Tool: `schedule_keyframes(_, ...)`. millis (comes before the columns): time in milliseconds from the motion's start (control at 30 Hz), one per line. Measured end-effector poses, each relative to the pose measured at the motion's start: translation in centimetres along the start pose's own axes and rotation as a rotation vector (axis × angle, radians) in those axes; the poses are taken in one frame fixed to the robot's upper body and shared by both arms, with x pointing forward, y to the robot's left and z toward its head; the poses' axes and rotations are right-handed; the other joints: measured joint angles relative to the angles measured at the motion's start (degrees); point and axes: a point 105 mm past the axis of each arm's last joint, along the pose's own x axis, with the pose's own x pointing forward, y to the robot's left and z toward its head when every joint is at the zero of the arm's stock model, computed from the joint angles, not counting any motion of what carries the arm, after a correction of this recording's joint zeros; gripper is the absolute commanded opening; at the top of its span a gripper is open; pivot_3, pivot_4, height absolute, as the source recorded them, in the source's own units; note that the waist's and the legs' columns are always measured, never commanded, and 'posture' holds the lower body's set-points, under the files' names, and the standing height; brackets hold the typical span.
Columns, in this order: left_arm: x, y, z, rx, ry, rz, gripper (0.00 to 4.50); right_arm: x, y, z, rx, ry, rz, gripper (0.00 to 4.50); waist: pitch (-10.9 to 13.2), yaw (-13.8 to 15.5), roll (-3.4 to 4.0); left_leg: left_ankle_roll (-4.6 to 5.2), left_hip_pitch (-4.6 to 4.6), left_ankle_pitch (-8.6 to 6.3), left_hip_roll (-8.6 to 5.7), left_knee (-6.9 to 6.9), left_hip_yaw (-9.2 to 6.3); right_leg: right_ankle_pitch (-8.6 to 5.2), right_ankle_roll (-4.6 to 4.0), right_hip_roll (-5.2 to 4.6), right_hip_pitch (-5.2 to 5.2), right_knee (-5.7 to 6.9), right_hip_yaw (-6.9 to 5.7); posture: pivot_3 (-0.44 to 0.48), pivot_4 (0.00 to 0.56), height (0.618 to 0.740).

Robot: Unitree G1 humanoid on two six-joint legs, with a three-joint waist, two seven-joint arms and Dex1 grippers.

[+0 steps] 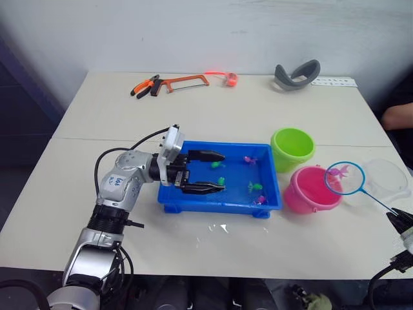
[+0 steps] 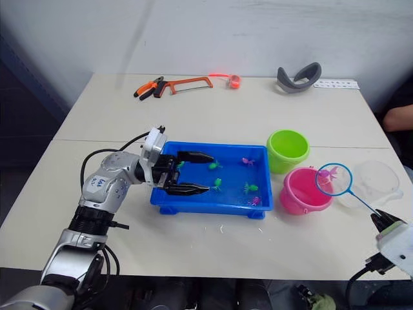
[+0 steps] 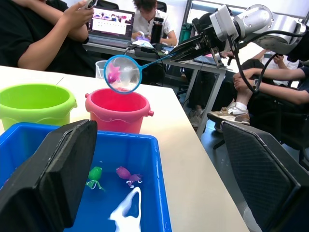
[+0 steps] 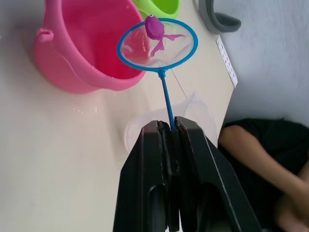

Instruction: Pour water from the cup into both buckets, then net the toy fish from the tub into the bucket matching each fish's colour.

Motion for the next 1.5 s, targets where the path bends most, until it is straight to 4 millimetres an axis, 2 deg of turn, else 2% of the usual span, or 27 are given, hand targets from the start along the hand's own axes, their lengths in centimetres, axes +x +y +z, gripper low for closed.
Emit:
schedule_keyframes(167, 0.0, 0.0, -0.1, 0.002, 0.001, 0.002, 4.45, 0.1, 0.2, -0.4, -0.231, -0.011, 0.02, 0.0, 0.0, -0.01, 0.0, 0.0, 0.01, 0.0, 0.0, 0.0, 0.01, 0.0, 0.0, -0.01, 0.02, -0.03, 0.01, 0.0, 0.15, 0.74)
schedule_keyframes(567, -0.1, -0.1, -0.2, 0.0, 0.001, 0.004, 4.45, 0.1, 0.0, -0.7, -0.471, -0.028, 0.02, 0.0, 0.0, 0.0, 0.0, -0.02, 0.02, 0.0, 0.02, 0.0, 0.01, -0.01, -0.01, -0.04, 0.03, -0.06, 0.03, 0.0, 0.15, 0.74)
schedule_keyframes(700, -0.1, -0.1, -0.2, -0.002, 0.0, 0.004, 4.45, 0.1, -1.9, -0.4, -0.674, -0.041, -0.04, 0.0, 0.0, -0.03, 0.0, -0.03, 0.05, 0.0, 0.03, 0.0, 0.01, -0.02, -0.03, -0.06, 0.04, -0.25, 0.06, 0.0, 0.15, 0.74)
schedule_keyframes(933, 0.3, -0.1, -0.2, 0.001, -0.018, -0.006, 4.45, 0.9, -2.7, 0.7, -0.831, -0.114, -0.078, 0.0, 0.0, -0.02, 0.0, -0.03, 0.09, 0.0, 0.05, 0.0, 0.03, -0.02, -0.03, -0.13, 0.09, -0.29, 0.07, 0.0, 0.15, 0.74)
schedule_keyframes(1133, 0.3, -0.1, -0.2, 0.014, -0.019, -0.003, 4.45, 1.4, -2.4, 1.5, -0.85, -0.174, -0.095, 0.0, 0.0, -0.1, 0.0, -0.03, 0.08, 0.0, 0.06, 0.0, 0.03, -0.02, -0.03, -0.11, 0.1, -0.32, 0.07, 0.0, 0.15, 0.74)
schedule_keyframes(1200, 0.1, -0.1, -0.3, 0.021, -0.015, 0.003, 4.45, 1.3, -3.5, 2.4, -0.75, -0.197, -0.15, 0.0, 0.01, -0.18, 0.01, -0.03, 0.09, 0.0, 0.06, 0.0, 0.03, -0.02, -0.03, -0.13, 0.11, -0.32, 0.07, 0.0, 0.15, 0.74)
schedule_keyframes(1333, -1.4, 0.3, -0.7, 0.022, -0.008, 0.042, 4.45, 1.5, -4.6, 6.4, -0.59, -0.358, -0.122, 0.0, 0.01, -0.21, 0.01, -0.03, 0.15, 0.0, 0.15, 0.01, 0.01, -0.03, -0.05, -0.17, 0.14, -0.3, 0.04, 0.0, 0.15, 0.74)
schedule_keyframes(1400, -3.1, 0.8, -1.1, 0.022, 0.007, 0.088, 4.45, 2.4, -4.8, 9.1, -0.514, -0.461, -0.036, 0.0, 0.01, -0.53, 0.01, -0.01, 0.16, -0.01, 0.14, 0.05, 0.04, -0.02, -0.05, -0.24, 0.14, -0.26, 0.03, 0.0, 0.15, 0.74)
schedule_keyframes(1500, -4.8, 1.2, -1.5, 0.03, 0.027, 0.135, 4.45, 3.6, -4.2, 11.3, -0.527, -0.53, 0.11, 0.0, 0.02, -0.35, 0.01, 0.01, 0.15, -0.02, 0.14, 0.06, 0.02, -0.02, -0.06, -0.28, 0.13, -0.25, -0.02, 0.0, 0.15, 0.74)
